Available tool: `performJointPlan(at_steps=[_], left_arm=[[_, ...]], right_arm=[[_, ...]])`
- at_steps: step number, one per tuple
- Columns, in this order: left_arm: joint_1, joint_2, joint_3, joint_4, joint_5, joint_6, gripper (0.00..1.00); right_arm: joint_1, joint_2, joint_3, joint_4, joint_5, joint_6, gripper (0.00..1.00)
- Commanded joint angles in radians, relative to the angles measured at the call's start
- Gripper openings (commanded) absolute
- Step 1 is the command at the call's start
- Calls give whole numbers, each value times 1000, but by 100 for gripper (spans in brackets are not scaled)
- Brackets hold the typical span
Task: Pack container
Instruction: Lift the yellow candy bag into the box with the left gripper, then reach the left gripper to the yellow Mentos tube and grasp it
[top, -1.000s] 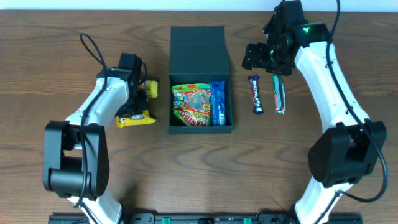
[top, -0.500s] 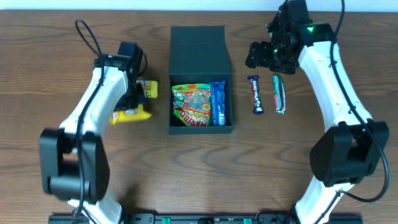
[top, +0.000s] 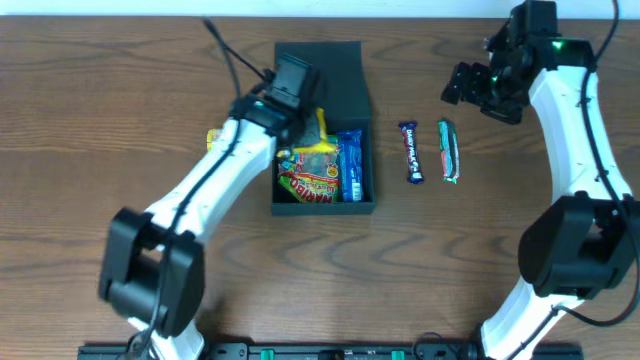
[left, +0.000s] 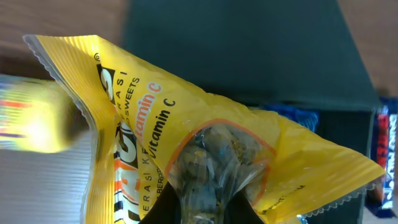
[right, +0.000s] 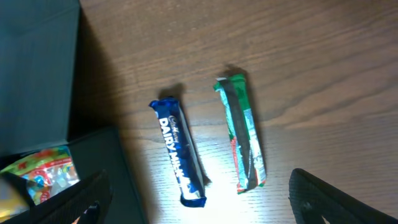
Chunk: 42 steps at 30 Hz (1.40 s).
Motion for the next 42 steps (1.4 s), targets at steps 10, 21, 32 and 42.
performJointPlan(at_steps=[10, 21, 32, 42], left_arm=[[-39, 50, 3, -16, -27, -32, 34], [-2, 24, 312, -323, -219, -2, 95], [405, -114, 415, -411, -113, -2, 95], [482, -114, 414, -421, -68, 101, 95]], right_arm=[[-8, -16, 13, -38, 2, -52, 91], [10, -16, 13, -42, -129, -163, 12], [343, 18, -10, 114, -348, -357, 1], [498, 217, -10, 185, -346, -358, 1]])
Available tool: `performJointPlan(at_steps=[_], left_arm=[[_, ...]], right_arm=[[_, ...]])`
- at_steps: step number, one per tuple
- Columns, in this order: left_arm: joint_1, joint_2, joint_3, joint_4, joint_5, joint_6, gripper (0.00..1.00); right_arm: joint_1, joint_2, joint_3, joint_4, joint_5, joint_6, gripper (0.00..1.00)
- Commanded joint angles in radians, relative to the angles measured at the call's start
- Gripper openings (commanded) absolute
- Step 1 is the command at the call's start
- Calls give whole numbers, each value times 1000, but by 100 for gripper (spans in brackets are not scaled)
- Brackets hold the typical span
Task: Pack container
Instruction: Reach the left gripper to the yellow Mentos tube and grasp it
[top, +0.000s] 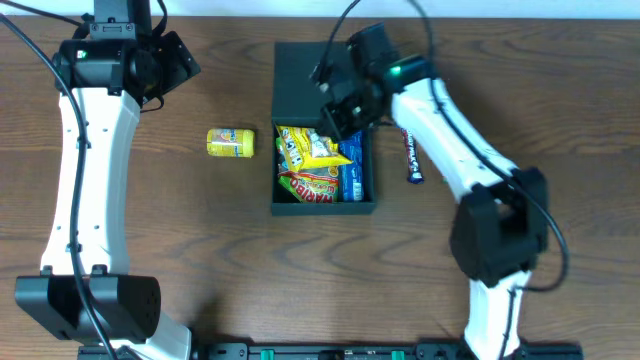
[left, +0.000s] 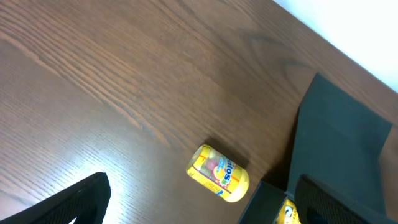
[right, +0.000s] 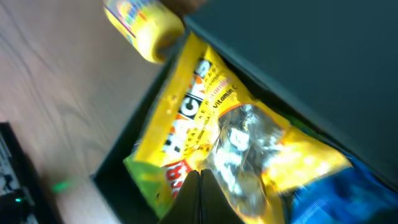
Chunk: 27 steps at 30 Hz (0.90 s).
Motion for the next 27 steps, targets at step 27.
performJointPlan(at_steps=[27], left_arm=[[-53, 138, -309, 103, 362, -524, 95]], right_arm=[[-191, -77, 224, -103, 108, 200, 6]])
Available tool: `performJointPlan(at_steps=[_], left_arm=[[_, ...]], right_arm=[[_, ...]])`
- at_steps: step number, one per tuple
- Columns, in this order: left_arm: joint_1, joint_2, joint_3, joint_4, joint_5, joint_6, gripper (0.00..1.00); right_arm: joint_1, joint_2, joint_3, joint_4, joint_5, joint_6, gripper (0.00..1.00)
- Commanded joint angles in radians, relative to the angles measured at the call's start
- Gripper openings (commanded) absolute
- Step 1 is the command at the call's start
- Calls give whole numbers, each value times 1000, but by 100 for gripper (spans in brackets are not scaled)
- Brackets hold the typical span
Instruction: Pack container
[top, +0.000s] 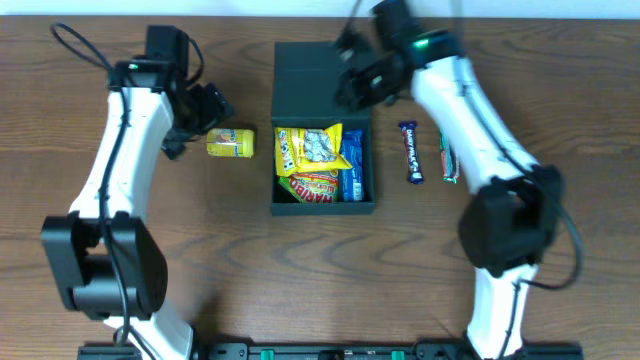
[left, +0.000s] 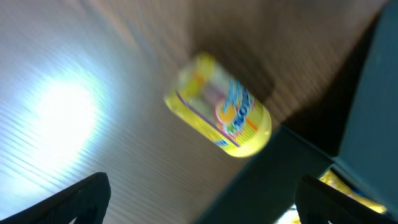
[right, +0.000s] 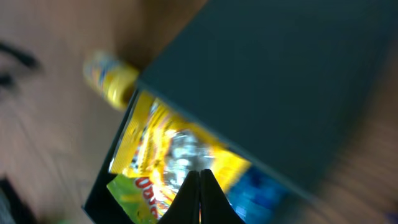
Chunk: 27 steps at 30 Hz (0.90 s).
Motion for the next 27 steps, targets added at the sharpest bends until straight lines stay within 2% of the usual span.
performJointPlan(at_steps=[1, 2, 3, 4, 5, 6, 9, 16, 17, 19, 20, 24, 27], left_arm=[[-24, 32, -19, 30, 129, -323, 95], [-30, 39, -21, 45, 127, -338, 95], [-35, 50, -22, 62, 118, -344, 95], [-42, 63, -22, 82, 118, -370, 95], [-53, 85, -22, 92, 114, -444, 100], [-60, 107, -22, 90, 98, -518, 92], [-70, 152, -22, 97, 82, -602, 93], [-72, 262, -22, 144, 79, -660, 91], [-72, 267, -22, 150, 79, -661, 90], [-72, 277, -22, 159, 77, -661, 85], [-72, 280, -22, 161, 77, -660, 78], [-72, 279, -22, 161, 57, -640, 61], [-72, 279, -22, 158, 43, -565, 48]], right_arm=[[-71, -54, 20, -37, 73, 121, 17], [-87, -54, 19, -51, 84, 132, 36], [-107, -54, 19, -71, 95, 144, 47], [-133, -52, 10, -92, 108, 150, 72], [-163, -52, -5, -114, 124, 150, 99], [-185, -52, -16, -130, 128, 150, 100], [-214, -52, -21, -161, 156, 150, 99], [-221, -31, -23, -221, 259, 143, 99], [-215, -20, -24, -227, 277, 141, 96], [-204, 13, -25, -247, 319, 138, 92], [-200, 34, -25, -258, 345, 138, 90], [-200, 99, -26, -265, 358, 129, 87], [-200, 141, -26, -277, 356, 103, 82]])
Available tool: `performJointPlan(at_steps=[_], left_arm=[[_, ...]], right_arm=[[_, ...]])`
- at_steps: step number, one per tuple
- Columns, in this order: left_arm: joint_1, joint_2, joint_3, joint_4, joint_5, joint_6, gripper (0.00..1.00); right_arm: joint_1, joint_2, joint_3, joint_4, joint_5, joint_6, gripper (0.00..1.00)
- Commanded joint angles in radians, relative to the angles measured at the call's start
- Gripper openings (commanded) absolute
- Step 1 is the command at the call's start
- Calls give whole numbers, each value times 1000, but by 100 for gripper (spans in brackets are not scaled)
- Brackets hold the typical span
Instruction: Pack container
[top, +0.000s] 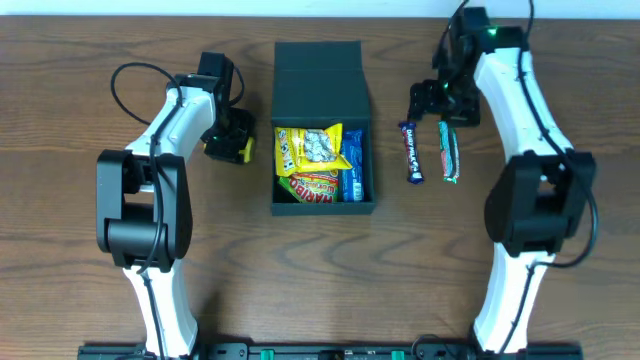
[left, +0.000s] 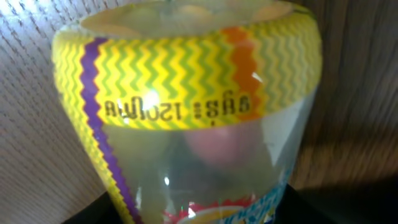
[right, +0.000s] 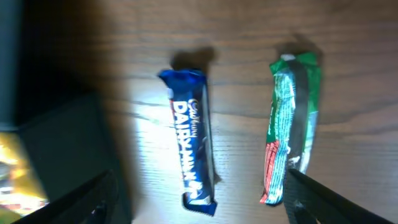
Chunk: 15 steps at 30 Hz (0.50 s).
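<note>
A black box (top: 322, 70) stands at mid table with its lid folded back. Inside lie a yellow sweets packet (top: 315, 145), a red packet (top: 308, 186) and a blue bar (top: 352, 167). A yellow candy tub (top: 226, 149) lies on the table left of the box. It fills the left wrist view (left: 186, 124), where my left gripper (top: 233, 133) is open with a finger on each side of it. My right gripper (top: 441, 103) hangs open over a blue Dairy Milk bar (right: 191, 152) and a green bar (right: 291, 142) right of the box.
Both bars lie side by side on the wood between the box's right wall and the right arm. The box's lid (top: 318, 52) points to the table's far edge. A cable (top: 130, 75) loops from the left arm at far left.
My left gripper has come down around the yellow tub, which now fills its view. My right gripper, shut over the box's lid before, now stands open over the two bars.
My left gripper held the yellow packet over the box while the right hung open by the bars. Then the left was off at far left and the right pressed shut on the packet. The packet lay flat in the box afterwards, and now each gripper is at new items.
</note>
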Motion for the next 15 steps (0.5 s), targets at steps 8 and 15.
performJointPlan(at_steps=[8, 15], left_arm=[[2, 12, 1, -43, -82, 238, 15], [1, -6, 142, -257, -268, 339, 6]], right_arm=[[31, 103, -5, -19, 3, -66, 68], [108, 115, -5, 3, 73, -90, 59]])
